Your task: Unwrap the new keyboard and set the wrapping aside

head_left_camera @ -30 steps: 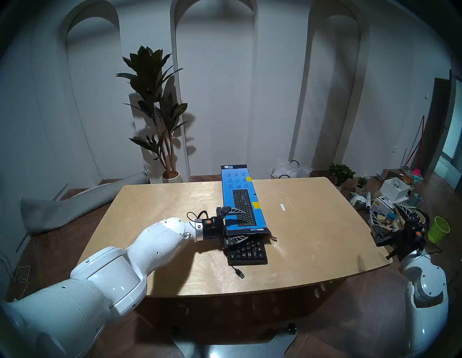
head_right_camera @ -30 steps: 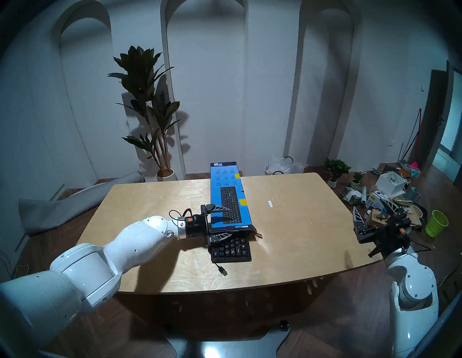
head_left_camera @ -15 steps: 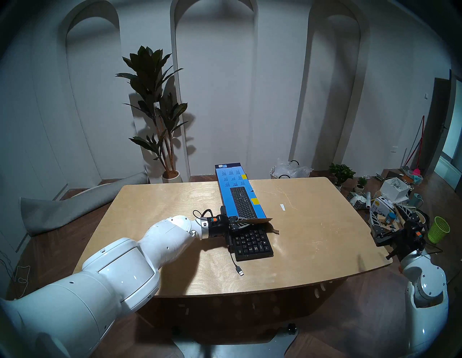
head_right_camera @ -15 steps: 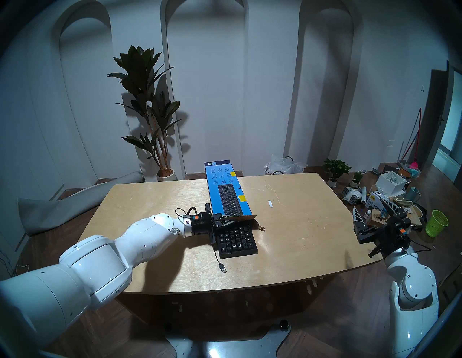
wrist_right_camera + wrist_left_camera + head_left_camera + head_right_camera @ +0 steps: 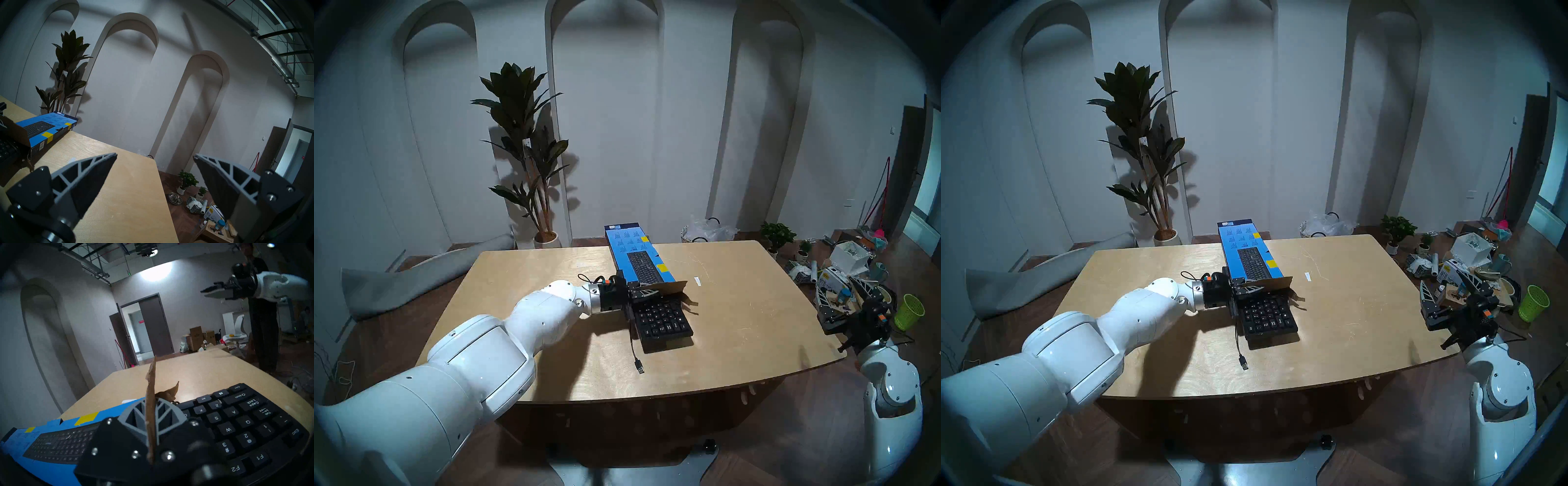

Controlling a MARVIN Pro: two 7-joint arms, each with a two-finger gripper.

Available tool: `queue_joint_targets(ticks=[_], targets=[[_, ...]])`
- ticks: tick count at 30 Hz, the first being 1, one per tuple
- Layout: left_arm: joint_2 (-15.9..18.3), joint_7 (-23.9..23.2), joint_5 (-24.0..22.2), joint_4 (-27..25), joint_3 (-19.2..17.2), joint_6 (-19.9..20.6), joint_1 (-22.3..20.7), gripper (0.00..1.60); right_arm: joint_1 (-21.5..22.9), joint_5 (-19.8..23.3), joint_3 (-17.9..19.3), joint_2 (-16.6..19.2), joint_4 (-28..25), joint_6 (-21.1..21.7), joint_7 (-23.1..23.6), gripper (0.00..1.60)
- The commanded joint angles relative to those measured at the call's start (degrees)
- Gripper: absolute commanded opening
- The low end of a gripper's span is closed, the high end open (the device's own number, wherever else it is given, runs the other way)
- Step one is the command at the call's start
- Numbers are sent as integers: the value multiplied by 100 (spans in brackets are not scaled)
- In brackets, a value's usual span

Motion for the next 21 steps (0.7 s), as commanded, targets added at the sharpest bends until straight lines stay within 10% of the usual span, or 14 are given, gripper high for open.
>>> queue_joint_targets(ticks=[1,13,21], targets=[[-123,-131,-797,-311,-696,549,-408,0,15,-2,3,19,-81,-24,9,160],[122,-699,-1829,-601,-1453,1846,54,0,3,-3,5,19,-99,-27,10,160],[698,-1257,-1644,-1121,-1258,2590,384,0,3,-2,5,20,-98,-27,9,160]])
